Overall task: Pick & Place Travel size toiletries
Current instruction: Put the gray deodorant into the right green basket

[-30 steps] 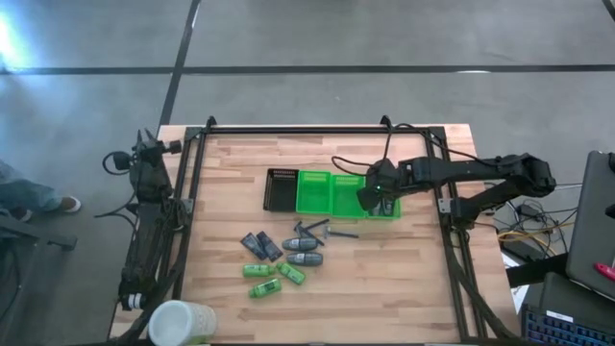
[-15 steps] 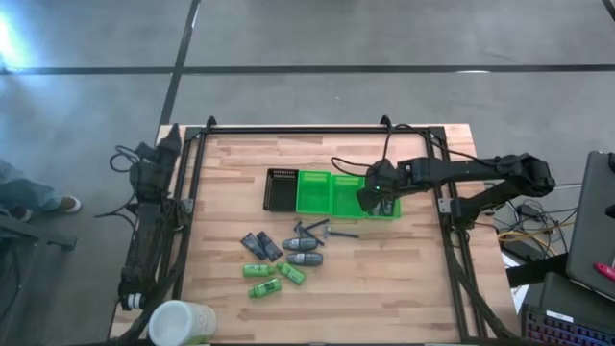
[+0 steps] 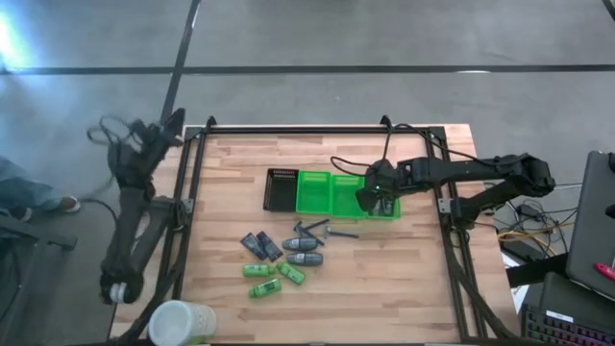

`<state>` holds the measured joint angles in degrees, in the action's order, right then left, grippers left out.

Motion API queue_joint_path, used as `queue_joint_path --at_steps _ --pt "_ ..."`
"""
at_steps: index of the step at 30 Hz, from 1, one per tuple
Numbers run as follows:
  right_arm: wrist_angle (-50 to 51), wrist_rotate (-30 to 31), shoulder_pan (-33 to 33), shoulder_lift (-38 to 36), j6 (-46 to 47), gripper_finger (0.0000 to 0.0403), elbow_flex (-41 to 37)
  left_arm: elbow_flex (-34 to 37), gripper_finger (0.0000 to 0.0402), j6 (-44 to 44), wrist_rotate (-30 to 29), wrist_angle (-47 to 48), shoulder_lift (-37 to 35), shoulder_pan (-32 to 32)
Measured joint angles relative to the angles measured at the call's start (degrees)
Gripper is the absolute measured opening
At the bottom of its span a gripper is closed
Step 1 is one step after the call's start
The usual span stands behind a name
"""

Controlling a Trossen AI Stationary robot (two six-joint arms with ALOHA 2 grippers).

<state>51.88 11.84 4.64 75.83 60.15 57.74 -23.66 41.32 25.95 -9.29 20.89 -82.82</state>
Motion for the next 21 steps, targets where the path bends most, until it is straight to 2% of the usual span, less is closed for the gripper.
queue_joint_path --at_steps 1,3,5,7,9,10,14,18,20,21 --pt "-0.1 -0.1 0.0 0.0 -0.1 0.0325 0.0 -2.6 0.0087 -3.2 2.9 2.9 3.2 1.1" --pt "-0.2 -0.3 0.0 0.1 -0.1 0.0328 0.0 -7.8 0.0087 -9.7 2.1 14.7 5.4 4.2" --pt "-0.2 -0.4 0.0 0.1 -0.1 0.033 0.0 -10.6 0.0087 -17.7 2.8 22.5 8.1 8.4" --pt "-0.3 -0.3 0.0 0.1 -0.1 0.0331 0.0 -11.2 0.0087 -20.1 4.0 23.6 10.2 14.2" --pt "-0.3 -0.3 0.0 0.1 0.1 0.033 0.0 -10.8 0.0087 -19.5 2.5 22.0 12.1 21.6" --pt "-0.3 -0.3 0.0 0.1 0.1 0.0328 0.0 -10.8 0.0087 -19.4 -0.9 21.4 12.8 25.9" --pt "-0.3 -0.3 0.0 0.1 0.4 0.0319 0.0 -10.7 0.0087 -22.5 -23.2 20.5 16.1 48.0" --pt "-0.3 -0.3 0.0 0.1 -0.2 0.0311 0.0 -10.7 0.0087 -32.1 -43.4 17.8 23.5 71.9" --pt "-0.3 -0.3 0.0 0.1 -1.0 0.0308 0.0 -10.7 0.0087 -38.0 -52.4 16.8 28.4 81.6" --pt "-0.3 -0.4 0.0 0.1 -1.5 0.0306 0.0 -10.7 0.0087 -38.9 -59.2 15.9 30.9 85.1"
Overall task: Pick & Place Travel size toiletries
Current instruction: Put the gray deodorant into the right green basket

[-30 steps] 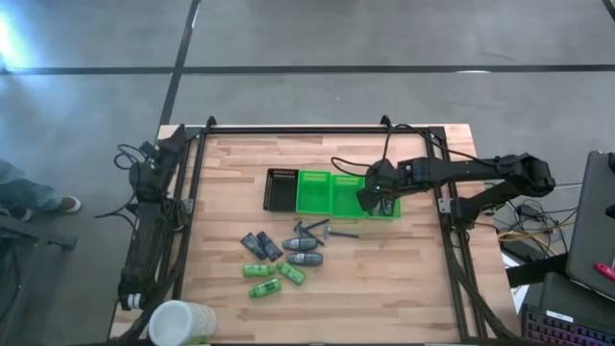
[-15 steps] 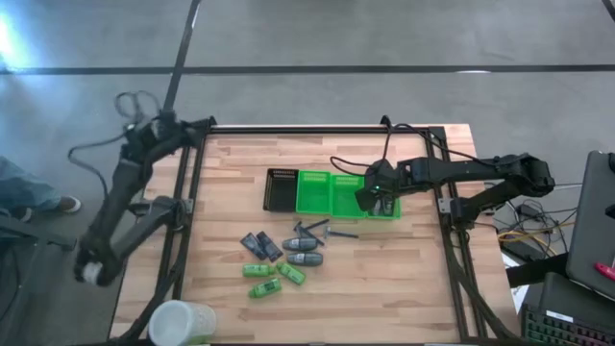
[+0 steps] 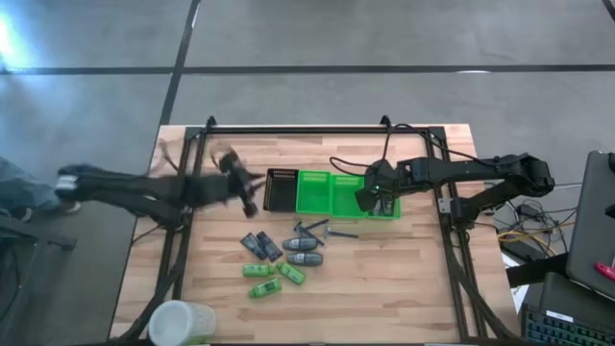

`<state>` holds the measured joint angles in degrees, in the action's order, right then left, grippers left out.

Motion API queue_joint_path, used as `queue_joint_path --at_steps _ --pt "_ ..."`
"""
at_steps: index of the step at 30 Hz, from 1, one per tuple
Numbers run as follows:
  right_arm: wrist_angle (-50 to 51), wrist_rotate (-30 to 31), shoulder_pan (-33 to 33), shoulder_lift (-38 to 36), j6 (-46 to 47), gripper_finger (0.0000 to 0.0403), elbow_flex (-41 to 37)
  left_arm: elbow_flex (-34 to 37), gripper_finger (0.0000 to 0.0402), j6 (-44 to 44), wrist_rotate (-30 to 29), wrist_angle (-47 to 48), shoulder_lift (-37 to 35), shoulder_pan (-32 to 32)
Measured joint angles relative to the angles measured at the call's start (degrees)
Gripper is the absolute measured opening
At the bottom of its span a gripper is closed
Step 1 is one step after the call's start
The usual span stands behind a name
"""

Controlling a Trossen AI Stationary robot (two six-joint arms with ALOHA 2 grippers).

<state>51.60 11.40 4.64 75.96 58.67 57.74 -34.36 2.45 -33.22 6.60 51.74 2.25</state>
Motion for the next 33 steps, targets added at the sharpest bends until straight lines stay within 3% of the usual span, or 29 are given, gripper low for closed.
queue_joint_path --at_steps 2,3,4,8,14,16,19,25,33 --pt "0.0 -0.7 0.0 0.0 -1.4 0.0303 0.0 -0.4 0.0087 -0.1 -15.1 -0.7 4.1 4.0" --pt "0.0 -1.1 0.0 0.0 -2.1 0.0302 0.0 -0.9 0.0087 -0.4 -18.8 -1.1 5.7 4.6" --pt "0.0 -1.3 0.0 0.0 -2.8 0.03 0.0 -1.8 0.0087 -0.6 -17.6 -1.3 7.2 4.6" --pt "0.0 -2.7 0.0 0.0 -5.5 0.0297 0.0 -5.0 0.0087 3.8 1.0 0.2 12.6 1.0" --pt "0.1 -4.2 0.0 0.0 -9.1 0.031 0.0 -10.3 0.0088 10.9 9.2 4.7 17.9 -3.6" --pt "0.3 -4.7 0.0 0.0 -10.5 0.0316 0.0 -11.7 0.0088 10.6 15.3 7.4 18.6 -4.0" --pt "0.4 -5.0 0.0 -0.1 -13.3 0.0325 0.0 -12.3 0.0087 8.6 19.4 11.2 19.1 -3.4" --pt "0.5 -5.2 -0.1 -0.1 -15.8 0.0338 0.0 -11.7 0.0087 8.9 36.0 13.5 20.4 -1.2" --pt "2.0 -5.5 -2.5 -0.2 -15.5 0.0366 0.0 -11.4 0.0102 7.1 37.3 10.5 24.3 3.8"
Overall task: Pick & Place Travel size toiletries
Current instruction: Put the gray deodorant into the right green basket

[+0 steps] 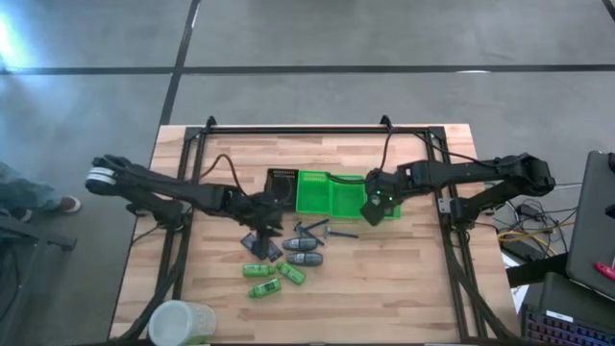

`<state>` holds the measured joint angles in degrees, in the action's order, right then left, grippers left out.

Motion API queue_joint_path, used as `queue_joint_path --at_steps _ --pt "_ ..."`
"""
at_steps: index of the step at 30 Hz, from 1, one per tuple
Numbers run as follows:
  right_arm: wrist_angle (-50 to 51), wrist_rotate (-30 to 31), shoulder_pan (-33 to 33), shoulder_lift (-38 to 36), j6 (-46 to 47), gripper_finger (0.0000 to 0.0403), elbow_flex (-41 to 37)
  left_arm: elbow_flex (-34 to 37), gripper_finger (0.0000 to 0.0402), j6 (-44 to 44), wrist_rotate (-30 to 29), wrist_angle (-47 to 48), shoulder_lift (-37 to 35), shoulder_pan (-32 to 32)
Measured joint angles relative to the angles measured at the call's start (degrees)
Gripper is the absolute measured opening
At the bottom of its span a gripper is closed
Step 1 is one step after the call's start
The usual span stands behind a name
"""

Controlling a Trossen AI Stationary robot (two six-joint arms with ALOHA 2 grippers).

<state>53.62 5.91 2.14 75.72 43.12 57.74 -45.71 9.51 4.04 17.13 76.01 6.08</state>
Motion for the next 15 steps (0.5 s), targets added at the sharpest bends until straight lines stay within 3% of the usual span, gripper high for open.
queue_joint_path --at_steps 9,15 --pt "4.5 0.2 -2.3 -1.6 0.3 0.037 0.0 -0.8 0.0218 0.7 -4.8 -0.7 5.2 2.9" --pt "5.5 0.5 -2.7 -2.1 -5.9 0.037 0.0 -2.8 0.0264 0.5 -7.1 -5.2 9.9 5.3"
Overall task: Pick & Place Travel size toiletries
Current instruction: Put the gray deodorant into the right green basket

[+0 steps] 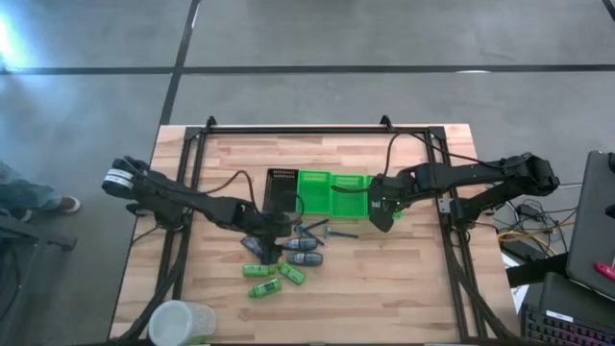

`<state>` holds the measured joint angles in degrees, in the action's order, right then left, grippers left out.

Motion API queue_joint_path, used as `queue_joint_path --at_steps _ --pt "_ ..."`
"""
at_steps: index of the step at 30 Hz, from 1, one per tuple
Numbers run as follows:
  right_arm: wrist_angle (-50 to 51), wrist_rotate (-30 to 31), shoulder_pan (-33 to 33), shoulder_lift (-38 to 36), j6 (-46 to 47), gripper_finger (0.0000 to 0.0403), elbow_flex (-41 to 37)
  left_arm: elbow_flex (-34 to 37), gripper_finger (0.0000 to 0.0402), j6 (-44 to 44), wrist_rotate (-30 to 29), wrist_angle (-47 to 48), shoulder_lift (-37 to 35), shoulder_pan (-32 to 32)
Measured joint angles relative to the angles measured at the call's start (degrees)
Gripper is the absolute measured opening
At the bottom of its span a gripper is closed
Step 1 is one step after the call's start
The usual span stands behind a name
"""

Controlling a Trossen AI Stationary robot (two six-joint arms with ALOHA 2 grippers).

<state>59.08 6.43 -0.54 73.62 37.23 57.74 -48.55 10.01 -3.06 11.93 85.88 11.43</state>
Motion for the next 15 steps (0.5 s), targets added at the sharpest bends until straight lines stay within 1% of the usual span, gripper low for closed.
queue_joint_path --at_steps 3,7,15 --pt "0.8 0.5 0.0 -0.4 -0.5 0.037 0.0 -1.8 0.0276 -0.8 -2.0 0.2 3.1 0.2" --pt "0.7 1.5 0.0 -0.5 -1.0 0.037 0.0 -3.7 0.0279 -0.9 -2.0 2.5 5.9 0.0" --pt "0.3 2.8 0.0 -0.5 0.9 0.037 0.0 -4.1 0.0279 0.6 1.9 2.6 9.8 0.0"
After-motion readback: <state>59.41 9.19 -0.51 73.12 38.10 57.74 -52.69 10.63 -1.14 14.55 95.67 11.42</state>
